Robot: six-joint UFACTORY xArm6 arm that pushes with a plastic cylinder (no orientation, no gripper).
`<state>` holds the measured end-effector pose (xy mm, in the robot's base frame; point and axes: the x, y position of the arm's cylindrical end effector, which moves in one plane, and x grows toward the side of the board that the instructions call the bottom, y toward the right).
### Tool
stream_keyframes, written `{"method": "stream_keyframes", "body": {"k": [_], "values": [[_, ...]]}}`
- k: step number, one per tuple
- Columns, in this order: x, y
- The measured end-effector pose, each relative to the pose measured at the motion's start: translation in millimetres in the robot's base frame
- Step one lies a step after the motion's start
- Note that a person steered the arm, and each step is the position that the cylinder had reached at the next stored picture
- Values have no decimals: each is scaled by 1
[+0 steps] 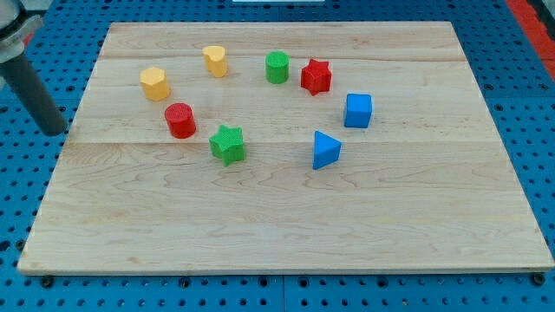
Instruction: Push yellow hexagon a bit right
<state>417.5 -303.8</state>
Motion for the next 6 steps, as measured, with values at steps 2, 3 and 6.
{"method": "stream_keyframes", "body": {"k": [2,3,6], "values": [[-18,87],[-17,104],[-88,117]]}}
